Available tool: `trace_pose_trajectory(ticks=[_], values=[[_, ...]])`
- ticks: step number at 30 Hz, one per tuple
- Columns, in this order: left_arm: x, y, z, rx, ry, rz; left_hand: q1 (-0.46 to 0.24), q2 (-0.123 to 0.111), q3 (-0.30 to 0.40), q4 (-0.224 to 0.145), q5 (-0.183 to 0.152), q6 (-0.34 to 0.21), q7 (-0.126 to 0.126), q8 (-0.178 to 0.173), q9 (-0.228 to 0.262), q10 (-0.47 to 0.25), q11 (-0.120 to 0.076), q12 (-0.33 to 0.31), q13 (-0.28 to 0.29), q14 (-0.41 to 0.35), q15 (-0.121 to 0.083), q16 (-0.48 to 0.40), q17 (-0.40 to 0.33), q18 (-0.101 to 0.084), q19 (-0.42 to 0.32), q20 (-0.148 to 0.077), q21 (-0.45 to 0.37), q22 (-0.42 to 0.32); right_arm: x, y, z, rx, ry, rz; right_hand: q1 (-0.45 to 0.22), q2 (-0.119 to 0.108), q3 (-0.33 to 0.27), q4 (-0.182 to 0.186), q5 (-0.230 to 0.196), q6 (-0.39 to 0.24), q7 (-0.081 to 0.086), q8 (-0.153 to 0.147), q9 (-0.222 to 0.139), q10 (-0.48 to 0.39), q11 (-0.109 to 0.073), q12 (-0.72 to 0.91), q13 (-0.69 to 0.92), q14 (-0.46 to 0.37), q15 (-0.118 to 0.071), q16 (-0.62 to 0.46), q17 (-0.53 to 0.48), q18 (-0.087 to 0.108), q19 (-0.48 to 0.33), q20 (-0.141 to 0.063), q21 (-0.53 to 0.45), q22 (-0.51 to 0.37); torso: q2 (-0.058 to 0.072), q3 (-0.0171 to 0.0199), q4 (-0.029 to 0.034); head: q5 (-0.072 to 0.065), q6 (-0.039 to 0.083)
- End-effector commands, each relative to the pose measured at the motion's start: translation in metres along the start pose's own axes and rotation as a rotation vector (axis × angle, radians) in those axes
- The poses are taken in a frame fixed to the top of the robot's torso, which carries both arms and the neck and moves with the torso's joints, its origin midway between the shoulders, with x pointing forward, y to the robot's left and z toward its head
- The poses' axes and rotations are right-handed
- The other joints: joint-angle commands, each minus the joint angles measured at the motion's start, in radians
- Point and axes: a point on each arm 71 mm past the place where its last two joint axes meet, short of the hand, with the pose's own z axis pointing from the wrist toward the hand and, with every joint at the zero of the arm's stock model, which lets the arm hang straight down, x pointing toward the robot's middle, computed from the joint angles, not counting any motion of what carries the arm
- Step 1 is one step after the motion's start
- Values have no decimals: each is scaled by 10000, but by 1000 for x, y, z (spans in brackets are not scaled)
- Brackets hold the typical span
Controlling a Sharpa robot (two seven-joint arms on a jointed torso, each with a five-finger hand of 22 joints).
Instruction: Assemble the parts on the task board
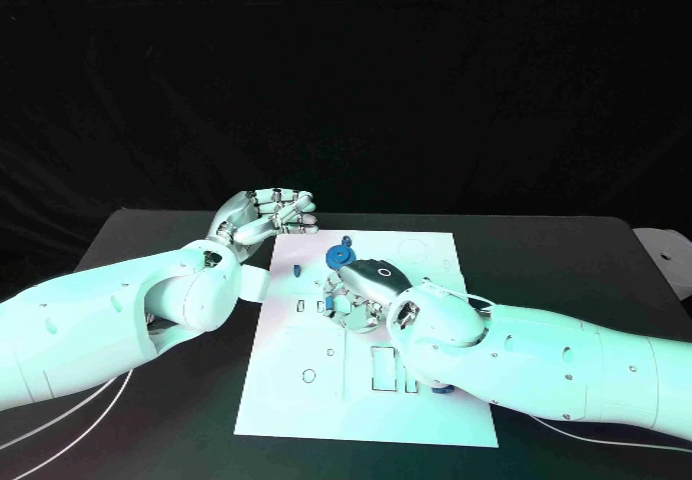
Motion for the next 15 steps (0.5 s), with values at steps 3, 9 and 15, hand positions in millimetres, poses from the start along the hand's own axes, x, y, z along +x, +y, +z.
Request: trace_pose_trajectory(ticks=[3,9,15], values=[[2,-1,0,61,130,-94,37,-19,60,-23,-15,6,196,-56,8,59,-5,-23,10,57,-7,-60,9,66,94,5,-58,-8,6,-5,-2,284,365,-242,-93,-134,-13,128,-58,-259,124,-153,-84,44,21,-105,1382,893,3,-24,2021,-64,1059,-18,37,2627,-2,-2,-5,-6,0],[1,-1,0,54,128,-92,37,-19,60,-23,-15,6,196,-56,8,59,-5,-23,10,57,-7,-60,9,66,94,5,-58,-8,5,-5,-1,286,279,-222,-163,-282,-41,217,-122,-537,260,-339,-177,-90,140,-252,1246,896,105,-21,2039,-56,1040,64,11,2602,2,-2,2,-15,-4],[1,-1,0,50,127,-92,37,-19,60,-23,-15,6,196,-56,8,59,-5,-23,10,57,-7,-60,9,66,94,5,-58,-8,5,-5,-1,263,242,-213,-219,-376,-87,293,-178,-661,325,-429,-224,-171,203,-336,1169,893,162,-25,2026,-42,1008,119,-34,2558,2,-5,2,-17,-4]])
